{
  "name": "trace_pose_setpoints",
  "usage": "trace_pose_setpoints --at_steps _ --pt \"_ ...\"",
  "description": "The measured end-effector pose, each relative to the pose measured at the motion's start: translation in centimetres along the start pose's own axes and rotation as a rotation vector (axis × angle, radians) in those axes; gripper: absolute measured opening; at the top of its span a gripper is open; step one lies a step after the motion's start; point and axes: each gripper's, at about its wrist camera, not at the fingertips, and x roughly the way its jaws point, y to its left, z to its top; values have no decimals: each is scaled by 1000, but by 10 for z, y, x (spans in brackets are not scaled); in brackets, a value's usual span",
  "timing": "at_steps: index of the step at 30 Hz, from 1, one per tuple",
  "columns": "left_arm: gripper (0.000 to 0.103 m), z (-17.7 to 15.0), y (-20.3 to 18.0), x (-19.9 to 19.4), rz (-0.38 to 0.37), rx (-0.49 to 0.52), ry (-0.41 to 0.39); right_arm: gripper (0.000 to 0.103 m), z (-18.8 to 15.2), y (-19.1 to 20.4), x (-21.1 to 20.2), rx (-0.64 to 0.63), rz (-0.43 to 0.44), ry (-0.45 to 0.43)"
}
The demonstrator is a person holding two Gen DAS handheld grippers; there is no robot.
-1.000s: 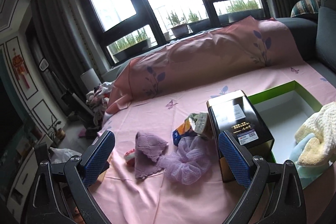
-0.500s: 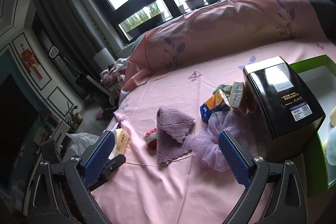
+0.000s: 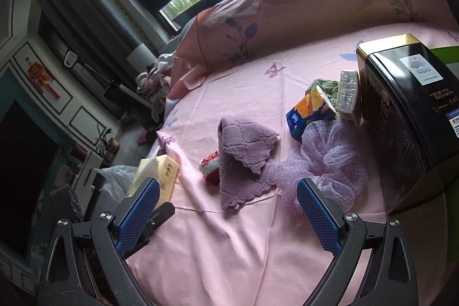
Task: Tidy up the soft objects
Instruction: 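Withdraw the right gripper from the box toward the purple washcloth, then close the right gripper on the purple washcloth and lift it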
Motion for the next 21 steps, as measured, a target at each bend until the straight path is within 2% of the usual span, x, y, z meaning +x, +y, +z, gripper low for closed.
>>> trace_pose_setpoints --at_steps 4,6,9,14,16,19,20,21 --pt "56 -1 4 3 8 -6 13 88 1 2 27 -5 0 43" --pt "48 0 5 2 9 -10 14 77 1 7 45 -42 -39 63" --pt "47 2 7 3 15 -15 18 69 -3 15 78 -103 -108 106" --pt "47 2 10 3 12 -22 25 68 -16 24 129 -213 -203 188" --pt "47 2 11 2 22 -9 21 65 -21 23 143 -234 -230 215" --pt "48 3 12 0 54 6 9 43 -24 25 145 -289 -292 182" --pt "48 3 14 -1 61 7 7 25 -22 24 142 -278 -274 172" --pt "48 3 16 -1 62 4 7 11 -20 22 140 -248 -237 175"
